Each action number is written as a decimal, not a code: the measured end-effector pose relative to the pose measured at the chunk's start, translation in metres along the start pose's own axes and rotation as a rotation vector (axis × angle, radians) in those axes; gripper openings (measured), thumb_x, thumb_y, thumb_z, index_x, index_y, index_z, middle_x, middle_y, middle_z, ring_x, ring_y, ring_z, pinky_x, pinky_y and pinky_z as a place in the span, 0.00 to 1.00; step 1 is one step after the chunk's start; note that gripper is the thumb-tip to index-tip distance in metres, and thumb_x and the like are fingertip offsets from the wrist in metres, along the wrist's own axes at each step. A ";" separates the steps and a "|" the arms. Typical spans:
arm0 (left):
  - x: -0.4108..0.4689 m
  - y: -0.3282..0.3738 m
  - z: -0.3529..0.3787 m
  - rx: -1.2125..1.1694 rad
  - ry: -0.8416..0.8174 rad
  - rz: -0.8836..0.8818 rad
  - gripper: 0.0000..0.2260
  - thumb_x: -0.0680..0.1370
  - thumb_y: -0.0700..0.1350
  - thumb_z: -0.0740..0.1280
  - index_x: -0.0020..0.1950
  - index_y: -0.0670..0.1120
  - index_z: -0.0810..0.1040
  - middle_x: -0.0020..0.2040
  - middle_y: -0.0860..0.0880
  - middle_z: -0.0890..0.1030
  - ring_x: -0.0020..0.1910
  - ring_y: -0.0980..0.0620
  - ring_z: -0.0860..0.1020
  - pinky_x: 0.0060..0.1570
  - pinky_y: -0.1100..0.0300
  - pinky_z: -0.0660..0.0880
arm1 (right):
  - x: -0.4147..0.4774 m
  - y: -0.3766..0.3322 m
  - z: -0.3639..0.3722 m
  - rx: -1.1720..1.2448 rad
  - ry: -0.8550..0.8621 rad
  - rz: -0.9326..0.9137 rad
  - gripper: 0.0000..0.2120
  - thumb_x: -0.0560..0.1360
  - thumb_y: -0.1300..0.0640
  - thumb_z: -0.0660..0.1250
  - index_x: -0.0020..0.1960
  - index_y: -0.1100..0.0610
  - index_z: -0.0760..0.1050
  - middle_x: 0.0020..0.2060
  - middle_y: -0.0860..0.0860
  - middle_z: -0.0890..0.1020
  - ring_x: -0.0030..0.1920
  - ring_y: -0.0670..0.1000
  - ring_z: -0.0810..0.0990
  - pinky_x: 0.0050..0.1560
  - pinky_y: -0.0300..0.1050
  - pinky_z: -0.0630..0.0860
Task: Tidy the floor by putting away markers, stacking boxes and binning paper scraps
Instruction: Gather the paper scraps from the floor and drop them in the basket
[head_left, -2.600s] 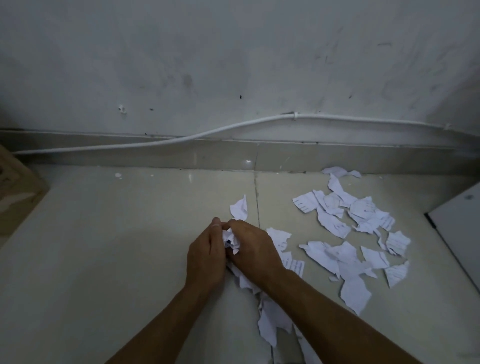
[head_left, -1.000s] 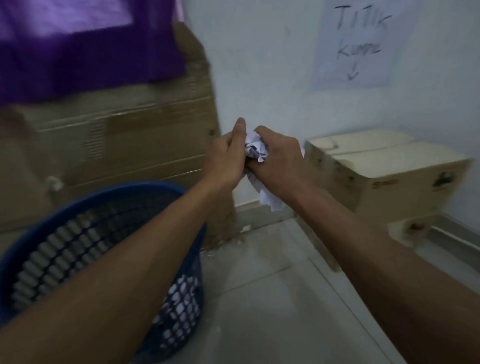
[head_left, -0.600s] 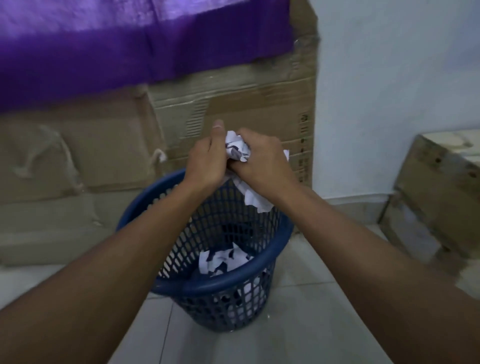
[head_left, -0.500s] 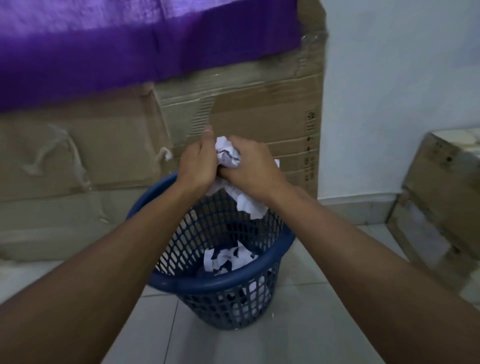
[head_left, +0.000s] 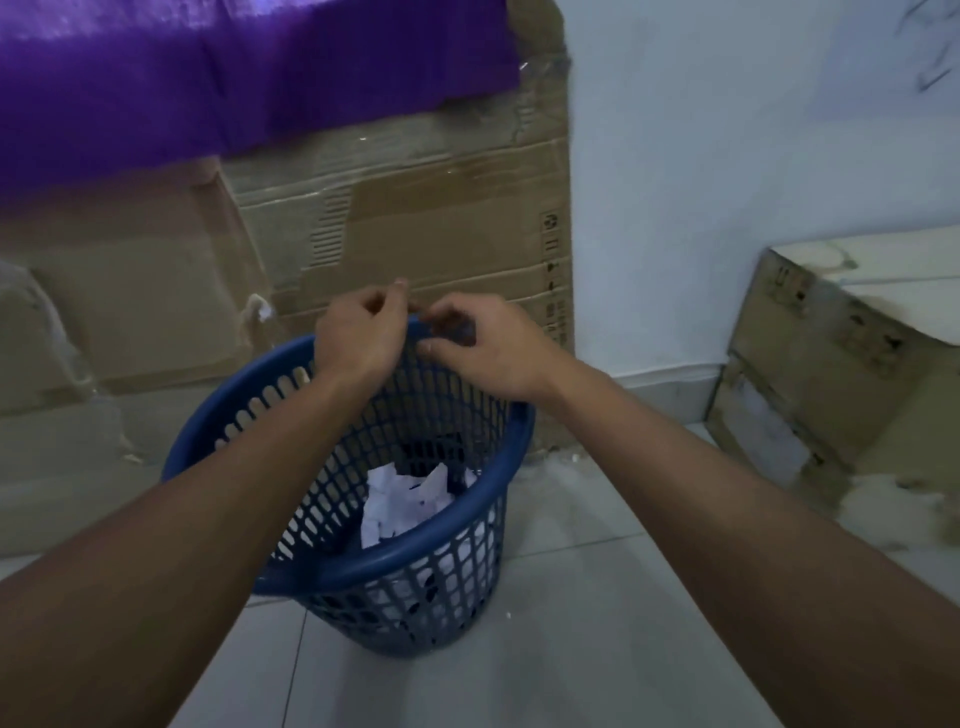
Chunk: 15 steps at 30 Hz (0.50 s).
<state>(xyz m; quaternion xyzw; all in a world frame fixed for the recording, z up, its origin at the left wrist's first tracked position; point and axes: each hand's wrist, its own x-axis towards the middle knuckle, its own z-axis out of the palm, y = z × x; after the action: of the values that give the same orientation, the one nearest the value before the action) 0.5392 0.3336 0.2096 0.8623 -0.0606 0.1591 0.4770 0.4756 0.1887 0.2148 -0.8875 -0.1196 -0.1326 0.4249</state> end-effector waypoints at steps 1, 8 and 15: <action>-0.002 0.002 0.005 -0.009 -0.010 0.016 0.16 0.80 0.57 0.60 0.37 0.55 0.81 0.32 0.57 0.79 0.33 0.58 0.76 0.33 0.61 0.71 | -0.002 0.003 -0.005 0.010 0.058 0.002 0.10 0.77 0.56 0.69 0.58 0.56 0.81 0.50 0.48 0.84 0.50 0.46 0.81 0.52 0.40 0.76; -0.024 0.025 0.044 -0.069 -0.039 0.179 0.16 0.78 0.48 0.58 0.31 0.46 0.68 0.23 0.54 0.67 0.21 0.59 0.64 0.22 0.65 0.61 | -0.025 0.030 -0.035 0.244 0.341 0.163 0.06 0.80 0.56 0.65 0.49 0.56 0.80 0.33 0.50 0.84 0.20 0.47 0.77 0.18 0.34 0.68; -0.055 0.066 0.088 -0.137 -0.242 0.346 0.16 0.76 0.50 0.60 0.28 0.49 0.72 0.26 0.59 0.76 0.26 0.61 0.70 0.29 0.60 0.65 | -0.063 0.061 -0.072 0.057 0.562 0.189 0.09 0.78 0.51 0.67 0.42 0.52 0.82 0.23 0.43 0.79 0.25 0.41 0.76 0.29 0.32 0.70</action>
<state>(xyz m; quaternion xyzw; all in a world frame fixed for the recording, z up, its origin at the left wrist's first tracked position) 0.4891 0.2208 0.2008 0.8176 -0.2749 0.1294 0.4891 0.4272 0.0884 0.1935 -0.8109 0.0822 -0.3295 0.4766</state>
